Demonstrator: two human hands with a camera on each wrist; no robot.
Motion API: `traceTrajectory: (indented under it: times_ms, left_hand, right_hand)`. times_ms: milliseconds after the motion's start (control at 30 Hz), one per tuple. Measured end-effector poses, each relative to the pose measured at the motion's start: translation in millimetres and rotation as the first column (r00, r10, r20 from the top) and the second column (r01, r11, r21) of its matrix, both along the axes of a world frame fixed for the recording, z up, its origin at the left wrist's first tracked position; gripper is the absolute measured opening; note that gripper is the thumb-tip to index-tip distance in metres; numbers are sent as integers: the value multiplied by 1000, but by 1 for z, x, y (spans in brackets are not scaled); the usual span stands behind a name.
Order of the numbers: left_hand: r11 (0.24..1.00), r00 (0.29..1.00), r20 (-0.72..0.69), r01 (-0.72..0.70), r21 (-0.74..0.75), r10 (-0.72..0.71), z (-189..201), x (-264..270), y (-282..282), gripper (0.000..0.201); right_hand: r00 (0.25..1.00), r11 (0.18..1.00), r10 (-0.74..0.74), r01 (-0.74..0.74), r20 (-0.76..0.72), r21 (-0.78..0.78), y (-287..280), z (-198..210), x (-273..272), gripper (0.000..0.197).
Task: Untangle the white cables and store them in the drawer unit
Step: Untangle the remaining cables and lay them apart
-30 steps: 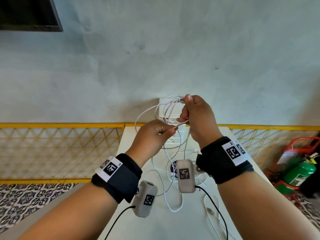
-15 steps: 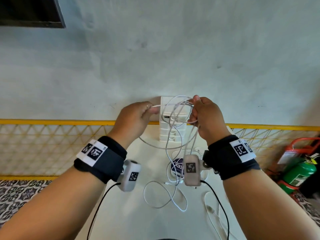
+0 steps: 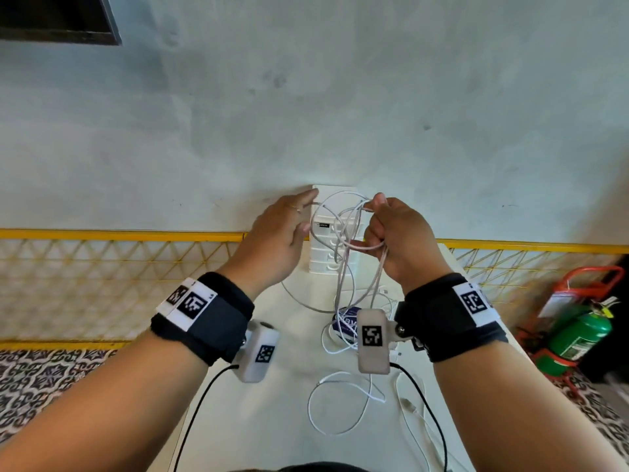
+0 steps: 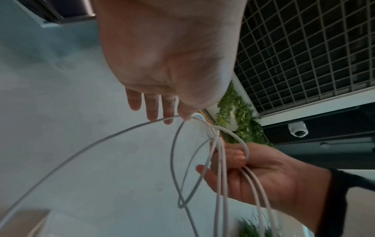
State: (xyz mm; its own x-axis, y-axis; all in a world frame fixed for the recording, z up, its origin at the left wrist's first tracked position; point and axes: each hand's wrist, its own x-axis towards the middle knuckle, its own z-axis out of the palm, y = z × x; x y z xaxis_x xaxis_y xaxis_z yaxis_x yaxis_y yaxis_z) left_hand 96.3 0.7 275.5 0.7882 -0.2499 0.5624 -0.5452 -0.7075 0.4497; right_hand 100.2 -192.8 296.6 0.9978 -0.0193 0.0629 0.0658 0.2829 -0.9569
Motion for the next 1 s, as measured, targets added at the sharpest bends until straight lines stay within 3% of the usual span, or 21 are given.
traceTrajectory:
  times_ms: [133, 233, 333, 400, 433, 500, 533, 600, 667, 800, 867, 933, 1000]
  left_hand:
    - [985, 996, 83, 4, 171, -18, 15, 0, -9, 26]
    - [978, 993, 89, 57, 202, -76, 24, -2, -7, 23]
    - [981, 968, -172, 166, -105, -182, 31, 4, 1, 26]
    - [935, 876, -383, 180, -305, -293, 35, 5, 6, 29]
    - [924, 822, -460, 192, -330, -335, 37, 4, 7, 29]
    - [941, 743, -579, 235, -245, -337, 43, 1, 9, 24]
    - [961, 744, -610, 247, -129, -273, 47, -1, 9, 20]
    - [958, 800, -589, 246, 149, -114, 54, -2, 9, 14]
    - [949, 842, -536, 220, 224, -68, 52, -1, 4, 13]
    - [995, 919, -382, 91, -44, -101, 39, -4, -21, 19]
    - [952, 933, -338, 17, -305, -125, 39, 0, -21, 26]
    - [779, 942, -312, -102, -619, -124, 49, 10, -5, 29]
    - [532, 962, -269, -206, -821, -43, 64, 20, 26, 28]
  right_hand:
    - [1000, 991, 16, -15, 10, -133, 1, -5, -1, 27]
    - [1000, 972, 6, -1, 18, -234, -5, -11, -1, 24]
    - [999, 962, 38, -28, 30, -273, -14, -19, -2, 24]
    - [995, 960, 86, -71, 41, -272, -16, -22, -5, 25]
    - [994, 957, 103, -87, 47, -276, -17, -22, -6, 25]
    - [992, 951, 113, -92, 57, -295, -17, -23, -7, 26]
    - [992, 950, 114, -91, 60, -300, -18, -23, -8, 26]
    - [990, 947, 125, -97, 72, -307, -19, -23, -8, 26]
    - [987, 936, 143, -109, 78, -335, -17, -23, -8, 26]
    - [985, 891, 151, -100, 83, -443, -7, -19, -10, 28]
    - [987, 852, 131, -65, 91, -519, -11, -19, -9, 28]
    - [991, 786, 97, -23, 86, -618, -22, -22, -9, 26]
    - [997, 766, 36, 13, 63, -643, -34, -30, -9, 26]
